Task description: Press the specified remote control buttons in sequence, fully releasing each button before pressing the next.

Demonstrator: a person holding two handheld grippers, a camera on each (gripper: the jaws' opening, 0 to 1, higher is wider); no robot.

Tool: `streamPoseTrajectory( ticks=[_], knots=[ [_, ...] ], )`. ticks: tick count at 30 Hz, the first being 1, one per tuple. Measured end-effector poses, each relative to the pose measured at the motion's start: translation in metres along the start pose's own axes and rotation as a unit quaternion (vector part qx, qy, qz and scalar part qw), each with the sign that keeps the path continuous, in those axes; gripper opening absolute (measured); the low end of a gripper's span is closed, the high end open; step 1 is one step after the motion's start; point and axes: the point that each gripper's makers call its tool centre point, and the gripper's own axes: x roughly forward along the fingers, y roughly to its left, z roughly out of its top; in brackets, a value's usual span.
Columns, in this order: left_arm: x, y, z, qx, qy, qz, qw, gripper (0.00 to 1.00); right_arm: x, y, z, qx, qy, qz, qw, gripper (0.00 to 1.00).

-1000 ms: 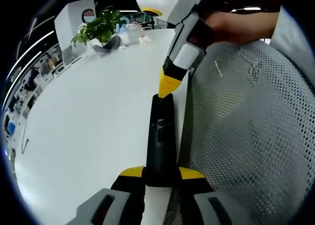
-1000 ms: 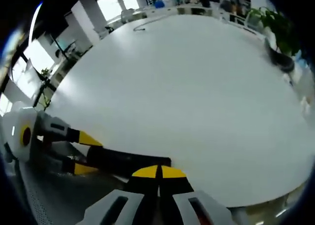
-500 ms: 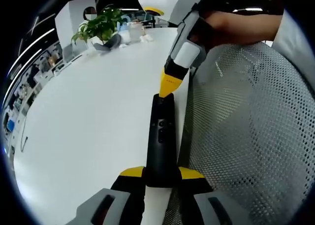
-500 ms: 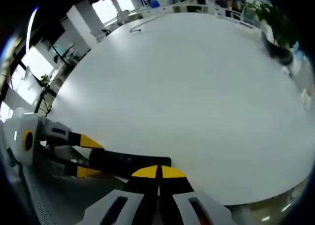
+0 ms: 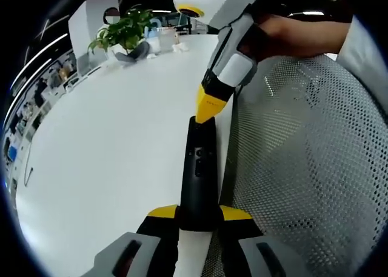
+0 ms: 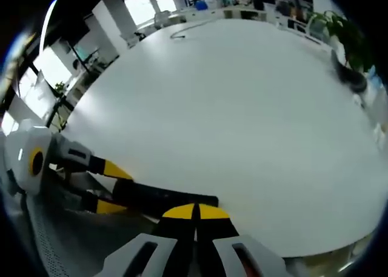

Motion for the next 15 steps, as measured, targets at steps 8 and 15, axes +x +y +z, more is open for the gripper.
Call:
streamPoseTrajectory(
  ticks=[8, 15],
  knots=[
    [-0.0003, -0.0002, -0.0003, 0.003, -0.004, 0.001, 1.0, 0.24, -0.0011, -0.0017, 0.0006, 0.023, -0.006, 0.009, 0.9997, 0.0],
    [-0.0004, -0.0002, -0.0001, 0.002, -0.006, 0.001, 1.0, 0.24, -0.0008, -0.0009, 0.0004, 0.014, -0.007, 0.005, 0.9999, 0.0]
  ],
)
